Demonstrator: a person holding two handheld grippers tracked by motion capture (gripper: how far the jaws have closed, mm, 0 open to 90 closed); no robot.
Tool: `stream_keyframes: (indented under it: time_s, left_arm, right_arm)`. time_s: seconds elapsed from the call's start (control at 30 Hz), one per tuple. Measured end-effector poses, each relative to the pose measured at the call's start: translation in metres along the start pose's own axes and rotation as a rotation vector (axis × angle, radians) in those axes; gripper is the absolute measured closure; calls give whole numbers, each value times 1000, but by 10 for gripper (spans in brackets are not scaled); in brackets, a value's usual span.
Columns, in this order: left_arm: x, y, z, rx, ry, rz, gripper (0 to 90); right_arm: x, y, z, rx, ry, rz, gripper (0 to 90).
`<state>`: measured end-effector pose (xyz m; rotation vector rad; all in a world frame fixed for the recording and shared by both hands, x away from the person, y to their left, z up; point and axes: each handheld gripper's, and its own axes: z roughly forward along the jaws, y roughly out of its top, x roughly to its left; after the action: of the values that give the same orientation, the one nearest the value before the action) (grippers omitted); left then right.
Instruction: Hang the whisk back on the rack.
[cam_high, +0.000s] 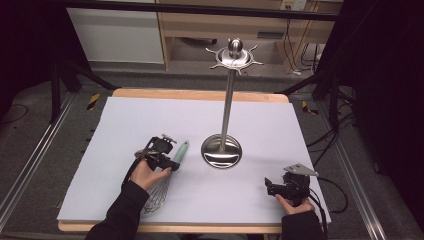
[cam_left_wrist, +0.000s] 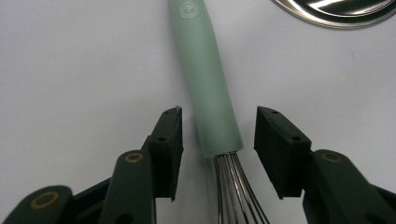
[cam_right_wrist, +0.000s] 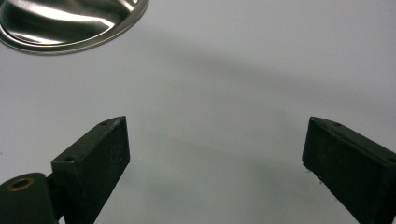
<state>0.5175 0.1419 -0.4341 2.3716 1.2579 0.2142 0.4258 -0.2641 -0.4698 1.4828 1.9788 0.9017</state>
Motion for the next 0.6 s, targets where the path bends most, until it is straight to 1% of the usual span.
stream_keyframes:
  time_s: [0.07, 0.1, 0.13, 0.2, 0.27, 0.4, 0.5, 0.6]
  left_arm:
    - [-1, 3, 4, 22, 0, -8, 511]
    - [-1, 3, 4, 22, 0, -8, 518]
    - [-2, 4, 9, 42, -5, -15, 520]
    - [-3, 5, 13, 58, -23, -25, 533]
    - [-4, 7, 15, 66, -35, -31, 550]
    - [-6, 9, 18, 78, -41, -39, 608]
    - [-7, 9, 20, 89, -35, -37, 616]
    - [-9, 9, 21, 87, -28, -44, 618]
  right_arm:
    - [0, 0, 0, 1, -1, -1, 79]
    - [0, 0, 0, 1, -1, -1, 79]
    - [0, 0, 0, 1, -2, -2, 79]
    - [0, 0, 0, 1, -1, -2, 79]
    - [0, 0, 0, 2, 2, -1, 79]
    - [0, 0, 0, 2, 3, -2, 79]
    - [0, 0, 0, 1, 5, -1, 79]
    - [0, 0, 0, 1, 7, -1, 79]
